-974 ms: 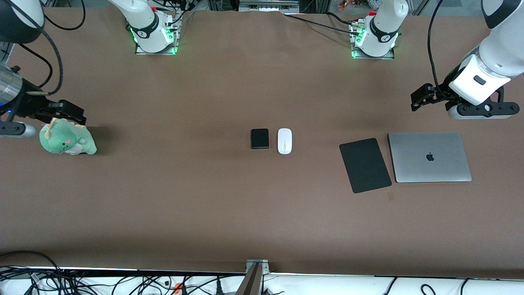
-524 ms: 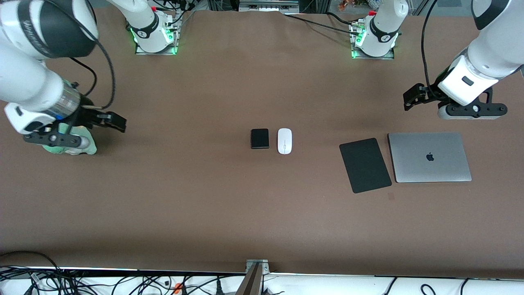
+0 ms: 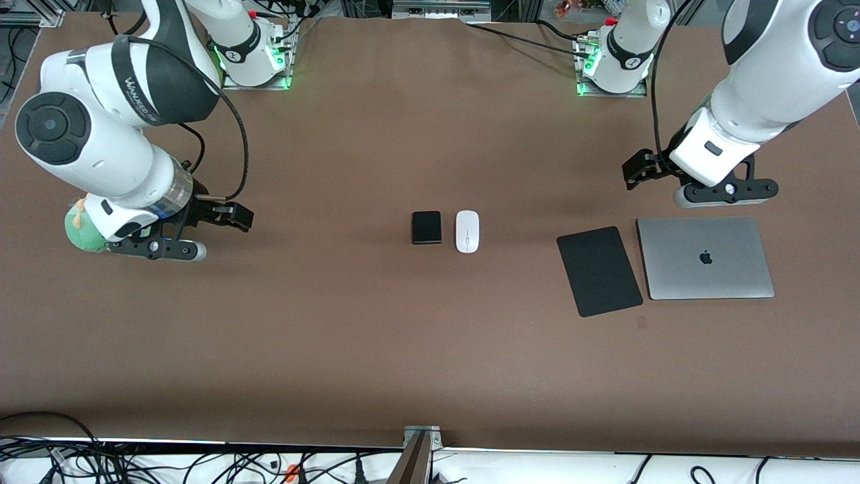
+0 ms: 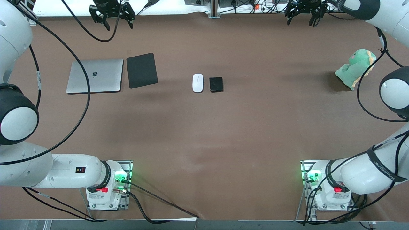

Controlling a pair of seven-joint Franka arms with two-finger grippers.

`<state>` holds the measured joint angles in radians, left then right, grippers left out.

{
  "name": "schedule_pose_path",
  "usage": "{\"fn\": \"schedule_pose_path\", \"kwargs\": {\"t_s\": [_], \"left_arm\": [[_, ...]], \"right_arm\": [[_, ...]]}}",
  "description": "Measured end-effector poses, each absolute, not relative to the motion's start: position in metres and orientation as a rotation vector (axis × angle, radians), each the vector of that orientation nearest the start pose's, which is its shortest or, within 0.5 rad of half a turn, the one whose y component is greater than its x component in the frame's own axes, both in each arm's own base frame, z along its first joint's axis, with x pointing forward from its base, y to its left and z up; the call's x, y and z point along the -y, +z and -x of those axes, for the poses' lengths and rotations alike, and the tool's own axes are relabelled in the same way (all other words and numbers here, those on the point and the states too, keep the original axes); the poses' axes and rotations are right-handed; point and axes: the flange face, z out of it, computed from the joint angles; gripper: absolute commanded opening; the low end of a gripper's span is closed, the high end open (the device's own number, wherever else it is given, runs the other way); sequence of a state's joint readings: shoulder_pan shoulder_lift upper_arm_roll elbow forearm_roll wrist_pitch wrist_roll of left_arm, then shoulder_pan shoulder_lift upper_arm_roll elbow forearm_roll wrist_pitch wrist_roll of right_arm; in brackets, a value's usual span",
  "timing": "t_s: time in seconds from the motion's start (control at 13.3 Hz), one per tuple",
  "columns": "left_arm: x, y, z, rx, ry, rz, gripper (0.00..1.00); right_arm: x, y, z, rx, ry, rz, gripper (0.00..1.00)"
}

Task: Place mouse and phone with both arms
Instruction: 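Move the left gripper over the white mouse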

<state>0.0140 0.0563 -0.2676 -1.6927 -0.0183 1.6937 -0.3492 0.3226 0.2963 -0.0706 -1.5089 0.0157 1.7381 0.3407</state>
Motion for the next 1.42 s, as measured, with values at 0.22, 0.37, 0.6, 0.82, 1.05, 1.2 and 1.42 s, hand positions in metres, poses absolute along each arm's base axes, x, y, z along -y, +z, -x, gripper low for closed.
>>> {"fn": "schedule_pose_path", "kwargs": {"t_s": [0.22, 0.37, 0.6, 0.82, 1.05, 1.2, 1.42], "left_arm": [[0.154, 0.539, -0.559, 0.185, 0.085, 3.158, 1.00], [0.168, 0.530, -0.562, 0.209, 0.071, 3.166, 1.00], [0.198, 0.500, -0.572, 0.212, 0.055, 3.194, 1.00], [0.243, 0.448, -0.580, 0.188, 0.043, 3.234, 1.00], [0.289, 0.390, -0.578, 0.149, 0.058, 3.271, 1.00], [0.313, 0.359, -0.575, 0.115, 0.072, 3.289, 1.00], [0.341, 0.320, -0.564, 0.052, 0.130, 3.289, 1.00]], "right_arm": [[-0.169, 0.484, -0.625, -0.144, 0.093, 3.161, 1.00], [-0.170, 0.479, -0.627, -0.145, 0.097, 3.163, 1.00], [-0.170, 0.475, -0.628, -0.145, 0.104, 3.164, 1.00], [-0.170, 0.475, -0.628, -0.147, 0.103, 3.165, 1.00], [-0.169, 0.473, -0.629, -0.149, 0.107, 3.165, 1.00], [-0.170, 0.470, -0.630, -0.149, 0.111, 3.167, 1.00], [-0.170, 0.466, -0.631, -0.149, 0.116, 3.168, 1.00]]}}
